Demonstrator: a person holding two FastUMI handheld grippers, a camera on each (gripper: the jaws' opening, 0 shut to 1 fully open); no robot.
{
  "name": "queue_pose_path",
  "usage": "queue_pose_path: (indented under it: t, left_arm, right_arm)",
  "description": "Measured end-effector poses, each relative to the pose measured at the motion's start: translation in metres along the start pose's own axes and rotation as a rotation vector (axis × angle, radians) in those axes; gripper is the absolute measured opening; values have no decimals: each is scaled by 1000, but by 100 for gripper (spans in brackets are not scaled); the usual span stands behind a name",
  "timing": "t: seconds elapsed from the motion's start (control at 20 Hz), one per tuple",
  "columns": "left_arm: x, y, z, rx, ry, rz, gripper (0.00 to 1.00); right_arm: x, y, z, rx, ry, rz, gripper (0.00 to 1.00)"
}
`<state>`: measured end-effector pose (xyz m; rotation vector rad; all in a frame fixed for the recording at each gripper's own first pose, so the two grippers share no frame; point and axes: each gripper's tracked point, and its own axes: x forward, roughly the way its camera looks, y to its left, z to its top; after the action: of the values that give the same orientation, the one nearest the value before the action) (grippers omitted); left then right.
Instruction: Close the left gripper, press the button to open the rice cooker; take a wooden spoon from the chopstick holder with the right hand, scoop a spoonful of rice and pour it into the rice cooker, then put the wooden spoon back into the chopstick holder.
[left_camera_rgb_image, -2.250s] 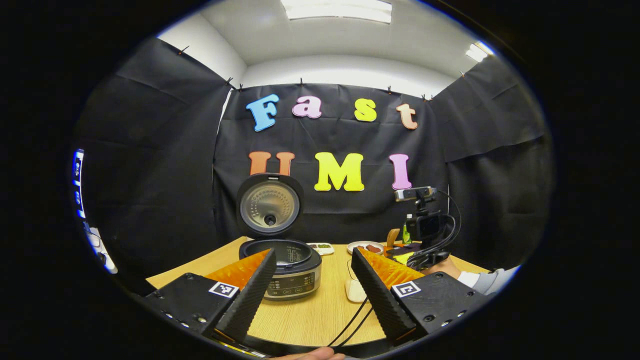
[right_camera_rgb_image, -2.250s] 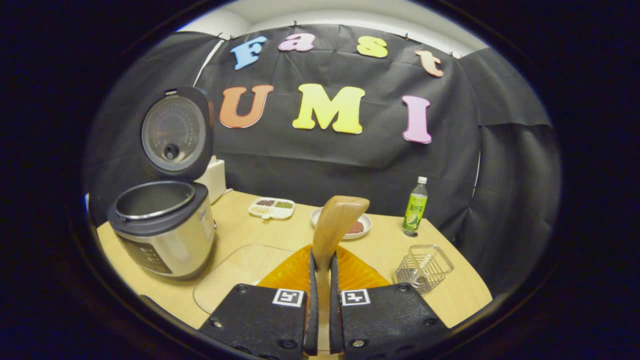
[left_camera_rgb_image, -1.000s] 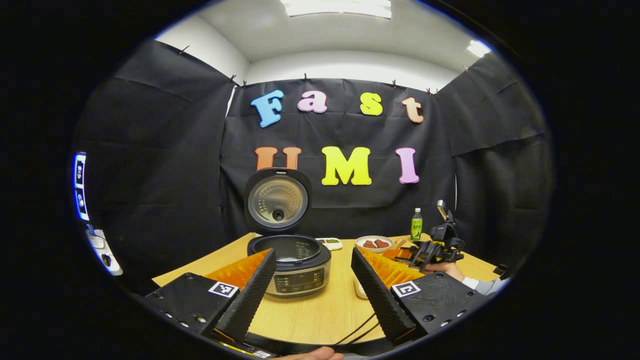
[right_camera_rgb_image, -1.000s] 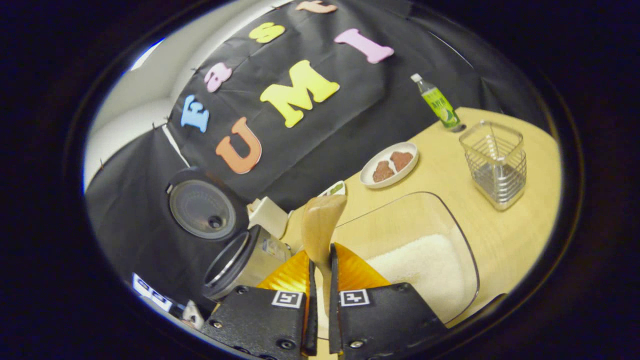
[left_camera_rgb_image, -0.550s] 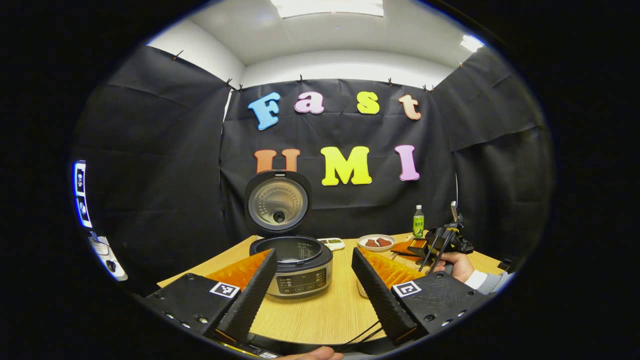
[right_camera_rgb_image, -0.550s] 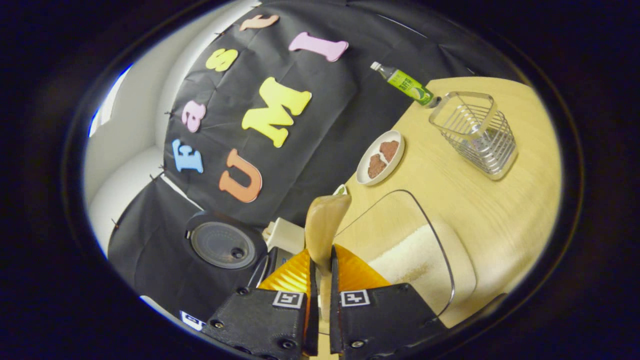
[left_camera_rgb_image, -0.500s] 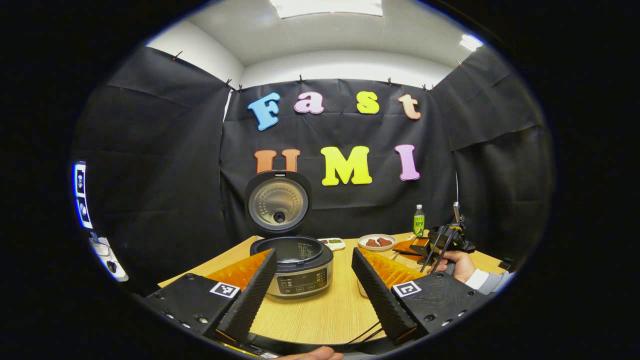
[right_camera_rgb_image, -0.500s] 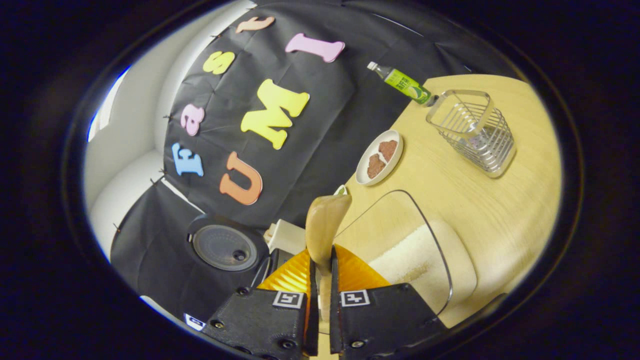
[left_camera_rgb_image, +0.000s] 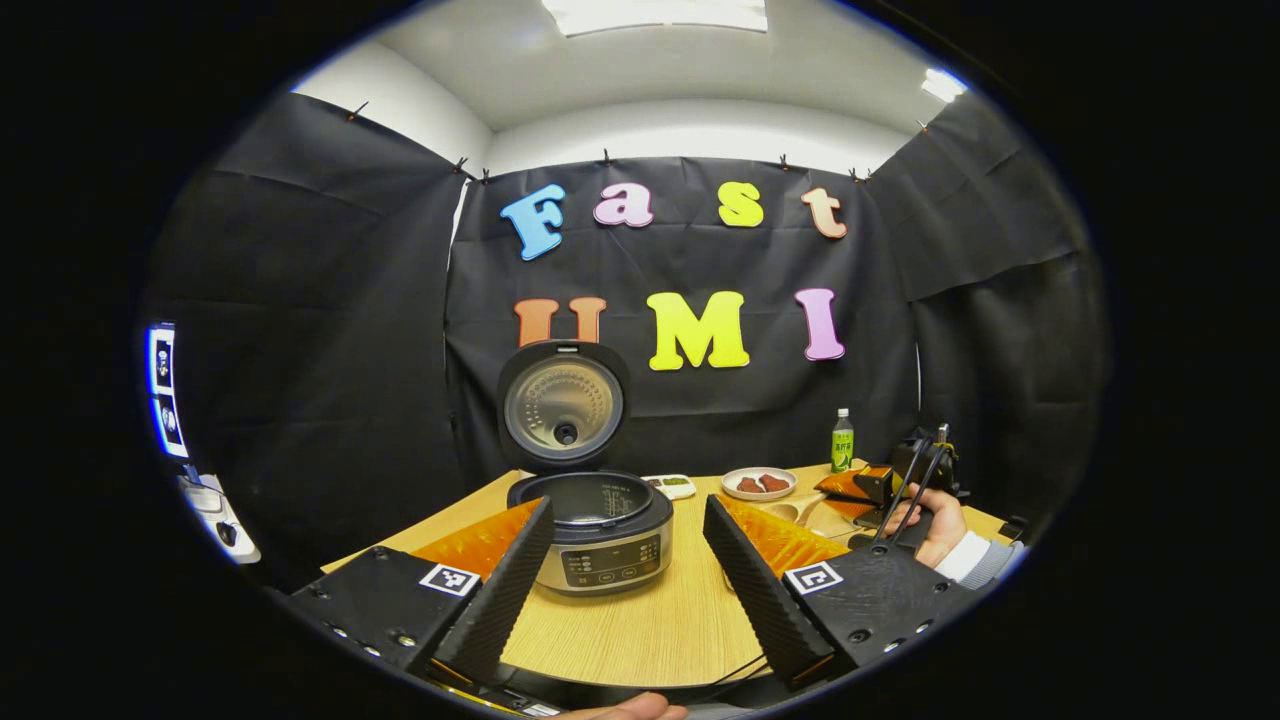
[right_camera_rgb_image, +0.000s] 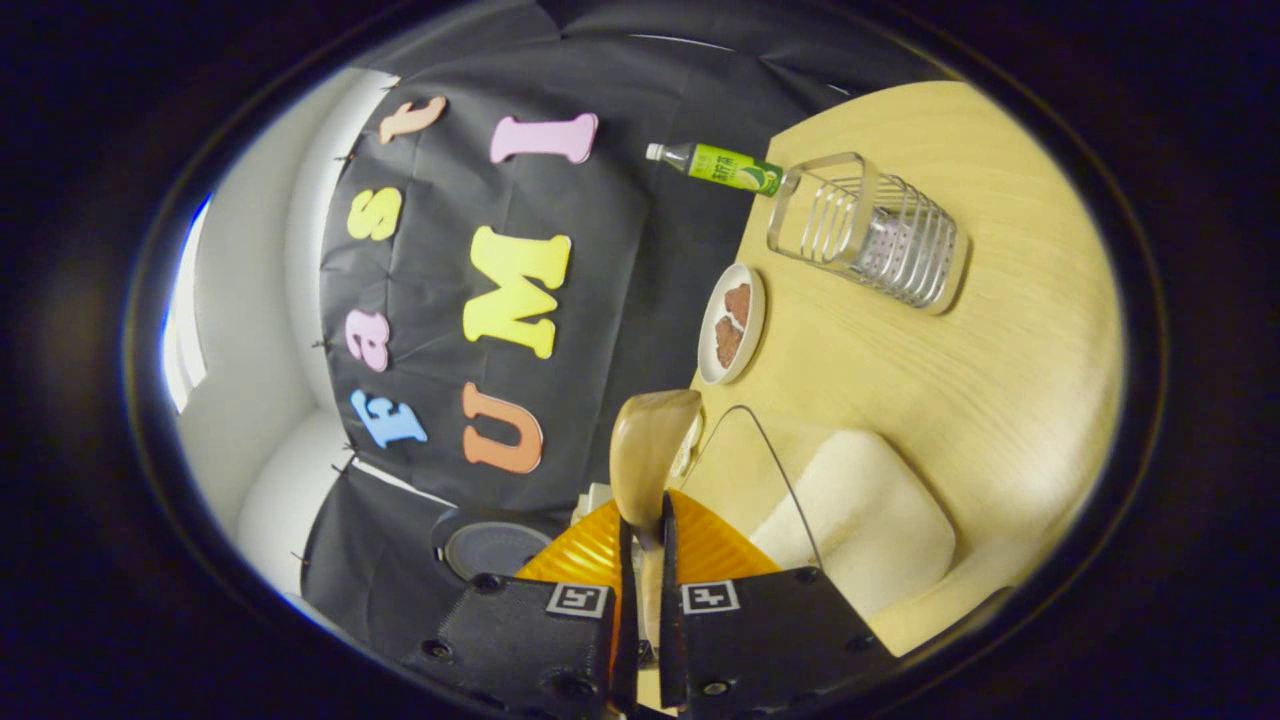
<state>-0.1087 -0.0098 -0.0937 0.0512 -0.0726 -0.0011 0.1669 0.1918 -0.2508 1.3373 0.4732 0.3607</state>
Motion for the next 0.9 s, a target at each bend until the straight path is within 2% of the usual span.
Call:
queue_pose_path:
  t: [0.2,0.4,0.6,0.75,0.9]
  left_arm:
    - [-6,2,5,40,-9,1,96]
    - [-15,-6,-1,-30,25,-61,96]
    - [-17,18,4,-43,15,-10,96]
    - [-21,29,2,-62,21,6,96]
    - [-22,53,1,-70,23,55,96]
  right_arm:
    - [-1,3,2,134,1,30,13]
    - [1,14,-2,166,13,54,13]
    - [3,45,-10,139,20,70,13]
    - [10,75,-25,129,35,75,13]
    - [19,108,-47,88,51,84,13]
